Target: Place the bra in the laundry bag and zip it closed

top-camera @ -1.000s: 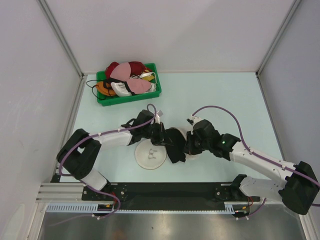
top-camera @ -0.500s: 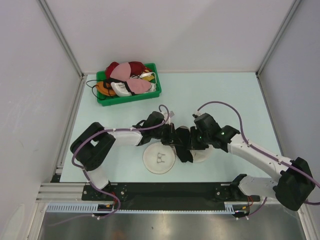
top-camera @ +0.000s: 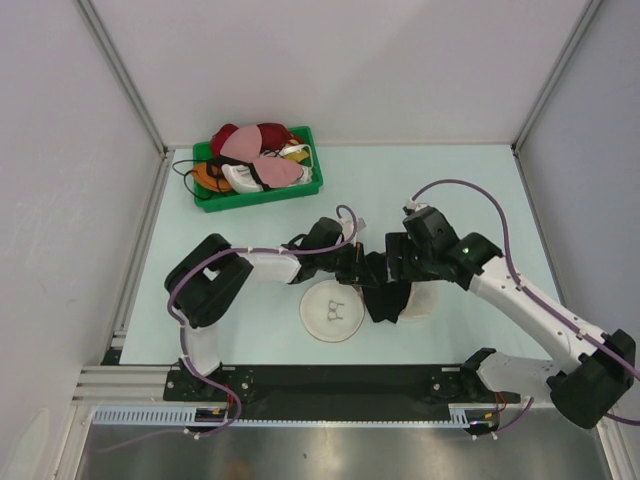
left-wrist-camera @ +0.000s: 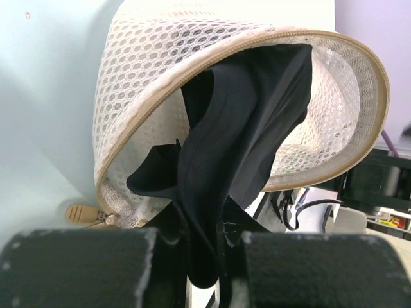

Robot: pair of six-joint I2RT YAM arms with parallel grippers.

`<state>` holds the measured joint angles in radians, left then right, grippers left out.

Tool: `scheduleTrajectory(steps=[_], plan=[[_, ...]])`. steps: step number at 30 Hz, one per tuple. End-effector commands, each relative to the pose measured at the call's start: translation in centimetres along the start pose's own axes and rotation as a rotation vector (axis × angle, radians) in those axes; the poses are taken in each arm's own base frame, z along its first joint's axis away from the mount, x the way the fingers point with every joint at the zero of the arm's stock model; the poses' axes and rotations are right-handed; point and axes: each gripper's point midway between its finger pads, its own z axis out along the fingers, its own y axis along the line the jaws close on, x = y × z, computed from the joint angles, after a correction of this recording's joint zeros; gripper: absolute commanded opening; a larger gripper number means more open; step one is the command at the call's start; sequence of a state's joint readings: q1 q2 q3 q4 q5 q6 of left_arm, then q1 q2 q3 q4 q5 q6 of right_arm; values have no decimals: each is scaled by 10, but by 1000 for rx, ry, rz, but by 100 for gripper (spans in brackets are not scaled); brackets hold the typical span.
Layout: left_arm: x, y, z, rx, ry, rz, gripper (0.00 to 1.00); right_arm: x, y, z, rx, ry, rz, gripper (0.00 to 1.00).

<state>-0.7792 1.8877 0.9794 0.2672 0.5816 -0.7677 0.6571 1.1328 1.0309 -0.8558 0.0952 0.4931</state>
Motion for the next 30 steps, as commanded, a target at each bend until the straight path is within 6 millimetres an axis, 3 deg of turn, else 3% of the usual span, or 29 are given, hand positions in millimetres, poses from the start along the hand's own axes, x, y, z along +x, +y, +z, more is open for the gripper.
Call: scheduleTrajectory(steps=[1, 4, 7, 9, 12, 17, 19, 20, 22, 23, 30], plan=[[-10, -25, 0, 60, -18, 103, 0, -29, -22, 11, 108, -33, -72, 81], [-9, -30, 4, 69, 0, 124, 0, -35, -34, 18, 178, -1, -78, 78], [-8, -30, 11, 77, 21, 130, 0, -42, -22, 2, 113, -59, -47, 75], [-9, -26, 16, 70, 25, 125, 0, -36, -7, -5, 41, -72, -14, 73], [-10, -22, 24, 68, 39, 105, 0, -17, -4, -7, 24, -75, 32, 70], [-11, -12, 36, 26, 72, 72, 3, 25, 18, 11, -103, -57, 3, 69], [-10, -10, 36, 15, 80, 63, 5, 29, 21, 20, -121, -70, 38, 68], [-10, -9, 37, 11, 80, 59, 5, 40, 17, 29, -104, -70, 18, 68], [-11, -9, 38, 8, 82, 52, 6, 38, 17, 35, -104, -137, 22, 72], [-12, -10, 38, 9, 83, 54, 7, 49, 9, 45, -75, -146, 3, 72], [-5, -16, 36, 33, 127, 26, 7, 35, 17, 59, -105, -314, -14, 63]])
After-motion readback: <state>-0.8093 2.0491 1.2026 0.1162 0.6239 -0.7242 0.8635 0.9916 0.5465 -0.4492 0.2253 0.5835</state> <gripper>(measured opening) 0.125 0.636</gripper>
